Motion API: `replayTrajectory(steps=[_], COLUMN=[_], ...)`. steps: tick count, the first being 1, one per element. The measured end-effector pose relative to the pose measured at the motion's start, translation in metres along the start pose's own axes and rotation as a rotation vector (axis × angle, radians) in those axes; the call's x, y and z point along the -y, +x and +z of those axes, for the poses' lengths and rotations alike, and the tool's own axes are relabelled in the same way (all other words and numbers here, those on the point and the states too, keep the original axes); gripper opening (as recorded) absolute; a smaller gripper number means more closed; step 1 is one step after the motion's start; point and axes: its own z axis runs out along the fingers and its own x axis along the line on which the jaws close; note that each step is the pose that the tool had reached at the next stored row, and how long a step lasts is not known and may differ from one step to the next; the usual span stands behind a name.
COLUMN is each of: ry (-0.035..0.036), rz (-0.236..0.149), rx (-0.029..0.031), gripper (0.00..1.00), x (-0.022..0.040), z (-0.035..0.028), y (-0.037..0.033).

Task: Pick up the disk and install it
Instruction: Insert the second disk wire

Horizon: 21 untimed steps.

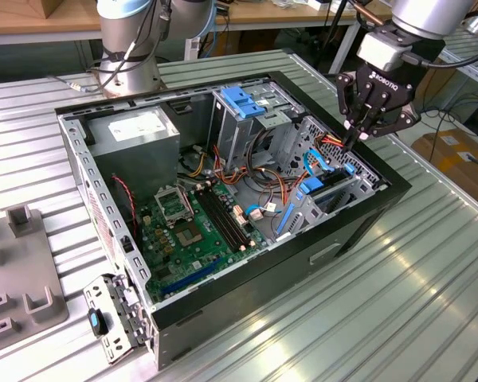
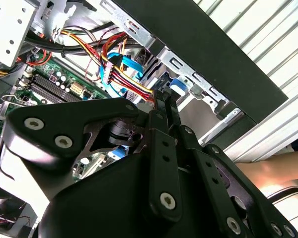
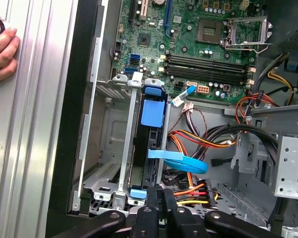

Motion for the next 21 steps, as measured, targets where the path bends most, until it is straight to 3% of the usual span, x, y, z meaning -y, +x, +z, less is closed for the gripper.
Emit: replayTrajectory(steps=[14, 20, 21], ry=[0.0001, 0.0116, 0.0109], rz=[0.003, 0.004, 0.013], rx=[0.0001, -0.0019, -0.0057], gripper=[0.16, 0.16, 0.16], x=[0.0000, -0.0072, -0.0072], z=[0.0005, 0.0050, 0.0066], y=[-0.0001, -0.0005, -0.0005])
